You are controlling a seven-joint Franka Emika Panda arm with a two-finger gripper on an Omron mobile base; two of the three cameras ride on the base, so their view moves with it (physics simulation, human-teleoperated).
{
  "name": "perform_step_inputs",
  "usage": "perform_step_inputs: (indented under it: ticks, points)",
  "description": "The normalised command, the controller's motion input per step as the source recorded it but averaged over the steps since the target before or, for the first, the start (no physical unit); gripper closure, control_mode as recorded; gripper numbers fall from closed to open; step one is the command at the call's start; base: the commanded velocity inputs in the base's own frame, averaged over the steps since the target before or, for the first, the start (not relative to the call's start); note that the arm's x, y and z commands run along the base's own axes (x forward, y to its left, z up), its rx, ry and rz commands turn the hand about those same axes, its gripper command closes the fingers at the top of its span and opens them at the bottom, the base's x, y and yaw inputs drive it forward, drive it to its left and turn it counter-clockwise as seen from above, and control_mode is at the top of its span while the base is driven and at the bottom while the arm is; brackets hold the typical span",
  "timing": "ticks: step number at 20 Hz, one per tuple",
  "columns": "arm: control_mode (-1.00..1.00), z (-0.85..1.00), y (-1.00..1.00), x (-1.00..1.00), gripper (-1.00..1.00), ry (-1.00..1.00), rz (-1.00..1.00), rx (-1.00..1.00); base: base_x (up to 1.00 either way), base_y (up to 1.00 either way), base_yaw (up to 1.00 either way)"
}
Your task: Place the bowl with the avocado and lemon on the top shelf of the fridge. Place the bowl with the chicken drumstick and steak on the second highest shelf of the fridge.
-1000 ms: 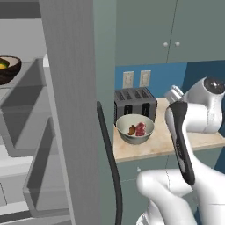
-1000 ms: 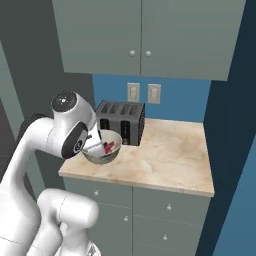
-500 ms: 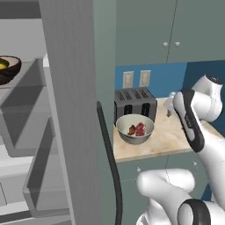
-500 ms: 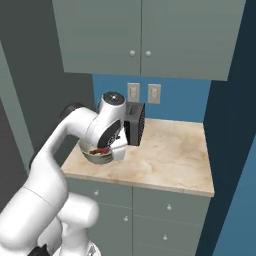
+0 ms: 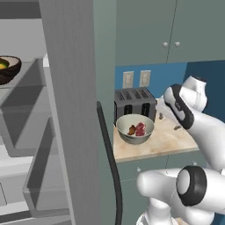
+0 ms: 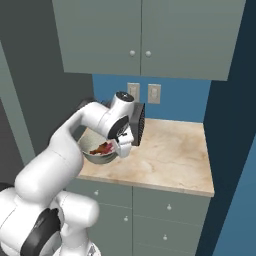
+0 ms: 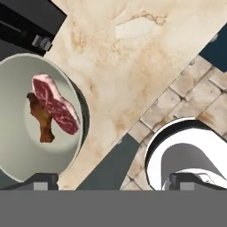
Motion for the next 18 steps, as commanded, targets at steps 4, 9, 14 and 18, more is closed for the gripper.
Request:
perform_step_inputs:
  ticks: [4,9,14,18]
  points:
    - [-1.0,-0.49,0.13,0.13,-1.0,0.0,0.05,0.0,0.0,0.0,0.0]
    - [-1.0,-0.38,0.19,0.03,-1.0,-0.01,0.02,0.0,0.0,0.0,0.0]
    - [-1.0,-0.25,0.15,0.28,-1.0,-0.02,0.0,0.0,0.0,0.0,0.0]
    - [-1.0,-0.15,0.0,0.18,-1.0,0.0,0.0,0.0,0.0,0.0,0.0]
